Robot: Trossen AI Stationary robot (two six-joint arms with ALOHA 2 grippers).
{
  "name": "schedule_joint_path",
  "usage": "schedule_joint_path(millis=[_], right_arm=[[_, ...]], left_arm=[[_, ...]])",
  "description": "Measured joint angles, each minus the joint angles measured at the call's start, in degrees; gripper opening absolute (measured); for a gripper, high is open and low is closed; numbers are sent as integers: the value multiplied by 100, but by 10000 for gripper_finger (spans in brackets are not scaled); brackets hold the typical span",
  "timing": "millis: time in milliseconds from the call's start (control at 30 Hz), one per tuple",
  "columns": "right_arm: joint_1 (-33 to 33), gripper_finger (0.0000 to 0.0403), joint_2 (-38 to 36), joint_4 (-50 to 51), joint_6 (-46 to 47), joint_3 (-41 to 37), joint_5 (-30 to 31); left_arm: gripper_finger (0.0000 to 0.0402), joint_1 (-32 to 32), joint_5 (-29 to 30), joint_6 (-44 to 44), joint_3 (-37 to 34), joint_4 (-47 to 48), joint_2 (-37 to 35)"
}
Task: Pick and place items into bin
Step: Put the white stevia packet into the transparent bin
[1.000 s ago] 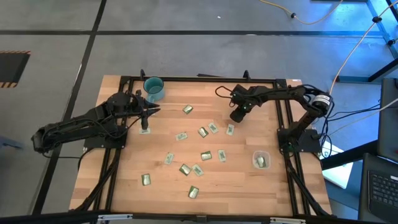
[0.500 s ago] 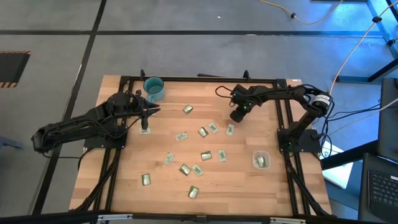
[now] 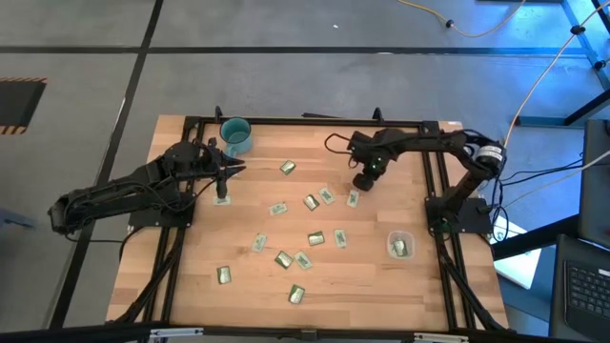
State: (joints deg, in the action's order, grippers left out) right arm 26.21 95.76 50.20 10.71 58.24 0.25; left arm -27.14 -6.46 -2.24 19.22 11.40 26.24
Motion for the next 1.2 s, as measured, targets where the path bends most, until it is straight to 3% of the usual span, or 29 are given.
schedule_joint_path(millis=[233,467,733,933,1033,1200], right_arm=[[-1080,5,-1076,518,989,180,1],[-2698,5,-1998,1297,2828,183,208],[-4798,6,-2124,1873,5602,124,356],[-6028,6,-2124,1734,7840,-547,377],[-6364,6,-2122,1214,8332,-905,376],[-6528,6,-2124,624,8354,-1344,378]], left_arm=[[75,-1,0,-93,0,0,0],[75,0,0,-57,0,0,0],[75,0,0,-46,0,-1,0],[75,0,0,-46,0,-2,-2],[74,-1,0,-46,1,-2,-1],[74,0,0,-46,0,-2,0]])
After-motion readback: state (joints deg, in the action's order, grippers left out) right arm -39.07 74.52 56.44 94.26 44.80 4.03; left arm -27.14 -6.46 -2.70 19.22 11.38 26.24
